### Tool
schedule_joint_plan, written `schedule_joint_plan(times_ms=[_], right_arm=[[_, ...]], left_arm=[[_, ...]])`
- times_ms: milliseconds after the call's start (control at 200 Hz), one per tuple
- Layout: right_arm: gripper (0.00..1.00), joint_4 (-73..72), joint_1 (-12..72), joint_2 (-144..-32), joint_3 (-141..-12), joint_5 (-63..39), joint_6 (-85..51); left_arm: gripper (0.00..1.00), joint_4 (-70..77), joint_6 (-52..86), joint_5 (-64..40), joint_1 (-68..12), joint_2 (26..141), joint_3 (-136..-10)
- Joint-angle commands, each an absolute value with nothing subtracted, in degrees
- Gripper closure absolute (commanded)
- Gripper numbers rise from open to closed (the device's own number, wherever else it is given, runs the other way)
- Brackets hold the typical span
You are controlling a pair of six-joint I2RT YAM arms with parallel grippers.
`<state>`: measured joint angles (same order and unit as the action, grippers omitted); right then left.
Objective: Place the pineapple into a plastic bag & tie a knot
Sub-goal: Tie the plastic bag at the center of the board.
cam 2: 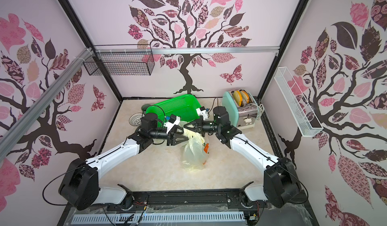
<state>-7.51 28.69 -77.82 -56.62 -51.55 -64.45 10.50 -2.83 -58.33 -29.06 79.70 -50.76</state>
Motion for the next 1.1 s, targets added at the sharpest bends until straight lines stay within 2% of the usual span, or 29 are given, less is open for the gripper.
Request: schedule_joint_plan(times_ms=[0, 135, 260, 505, 720, 800, 1095], right_arm=[[0.97, -6.27, 28.45, -75.21, -57.66, -50.48, -60.57], [0.96, -1.02, 28.39, -74.63, -58.07, -48.88, -57.32], [0.92, 3.09, 28.39, -74.62, -58.75, -48.35, -54.47], [0.88, 7.95, 28.40, -74.83, -60.73, -48.09, -51.27], [0.96, 6.16, 28.40, -74.55, -60.47, -48.77, -52.26], [0.98, 3.80, 28.41, -74.36, -59.73, -49.22, -53.81], [1.00, -3.32, 28.50, -75.12, -59.36, -52.03, -57.38]], left_arm=[[0.52, 13.21, -0.53, -60.40, -28.38, 76.94, -49.42], [0.60, 11.76, -0.33, -60.16, -27.08, 73.52, -47.63], [0.68, 12.74, 1.13, -60.34, -26.98, 72.02, -46.41], [0.71, 15.91, 3.52, -60.89, -27.47, 73.61, -46.80], [0.72, 12.95, 4.42, -55.20, -26.91, 73.93, -47.72], [0.68, 11.58, 5.41, -51.99, -26.37, 73.67, -47.65], [0.60, 15.85, 11.42, -57.43, -26.37, 77.53, -47.90]])
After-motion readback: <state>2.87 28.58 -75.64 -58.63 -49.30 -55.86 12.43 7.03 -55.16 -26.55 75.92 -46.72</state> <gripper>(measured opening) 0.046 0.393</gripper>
